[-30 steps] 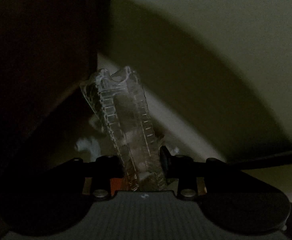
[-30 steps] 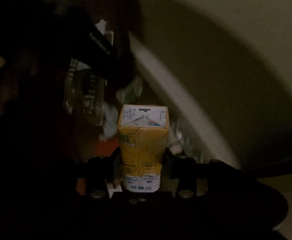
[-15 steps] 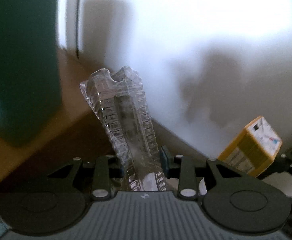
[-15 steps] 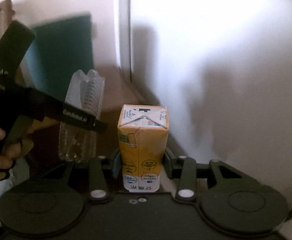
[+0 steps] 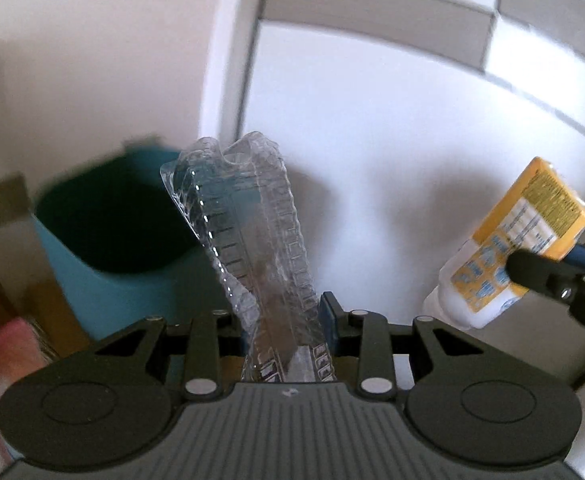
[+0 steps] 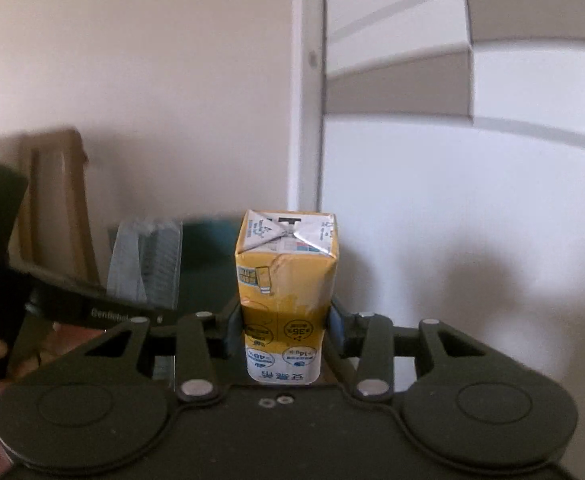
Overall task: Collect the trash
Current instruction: 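Lift bottle and carton with both tools and carry them to the teal bin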
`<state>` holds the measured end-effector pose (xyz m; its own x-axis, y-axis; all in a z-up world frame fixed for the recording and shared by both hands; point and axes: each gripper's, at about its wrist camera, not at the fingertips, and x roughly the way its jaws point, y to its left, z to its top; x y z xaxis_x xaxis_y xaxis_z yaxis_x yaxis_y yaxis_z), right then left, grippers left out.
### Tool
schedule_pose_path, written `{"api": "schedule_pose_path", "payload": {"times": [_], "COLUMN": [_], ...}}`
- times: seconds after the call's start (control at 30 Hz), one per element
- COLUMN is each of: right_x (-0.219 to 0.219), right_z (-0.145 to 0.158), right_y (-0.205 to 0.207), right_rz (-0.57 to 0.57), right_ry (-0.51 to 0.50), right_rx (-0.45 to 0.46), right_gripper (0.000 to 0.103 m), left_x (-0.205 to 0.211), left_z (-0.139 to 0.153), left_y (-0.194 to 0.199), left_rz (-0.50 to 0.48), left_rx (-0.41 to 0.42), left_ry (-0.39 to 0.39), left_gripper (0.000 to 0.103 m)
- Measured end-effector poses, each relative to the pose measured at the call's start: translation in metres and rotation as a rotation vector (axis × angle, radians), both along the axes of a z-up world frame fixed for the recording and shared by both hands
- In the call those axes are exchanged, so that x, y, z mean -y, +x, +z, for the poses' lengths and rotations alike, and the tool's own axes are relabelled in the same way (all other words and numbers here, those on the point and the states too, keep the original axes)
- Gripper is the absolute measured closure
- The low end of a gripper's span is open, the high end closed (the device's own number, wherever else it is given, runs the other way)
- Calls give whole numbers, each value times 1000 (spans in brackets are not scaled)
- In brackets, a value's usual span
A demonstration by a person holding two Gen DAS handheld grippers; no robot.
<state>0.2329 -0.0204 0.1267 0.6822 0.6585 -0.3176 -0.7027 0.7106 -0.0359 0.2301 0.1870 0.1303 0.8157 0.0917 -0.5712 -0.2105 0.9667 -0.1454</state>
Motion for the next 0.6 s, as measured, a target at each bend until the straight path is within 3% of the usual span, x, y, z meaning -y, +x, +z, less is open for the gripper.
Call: {"api": "schedule_pose_path", "payload": {"times": [0.37, 0.5, 0.6], "right_x": [-79, -118, -144], "right_z": [46, 36, 21], "right_y": [41, 51, 55], "right_rz": [84, 136, 174], "right_ry": [64, 53, 35], "right_rx": [5, -20, -48], "right_gripper": [62, 62, 62], "left_x": [-81, -77, -83], "left_z": [101, 97, 75], "left_y": [17, 31, 40], "left_rz": [47, 11, -7], "left_rx": [105, 89, 65], "left_ry": [80, 100, 109], "left_gripper": [70, 70, 70]}}
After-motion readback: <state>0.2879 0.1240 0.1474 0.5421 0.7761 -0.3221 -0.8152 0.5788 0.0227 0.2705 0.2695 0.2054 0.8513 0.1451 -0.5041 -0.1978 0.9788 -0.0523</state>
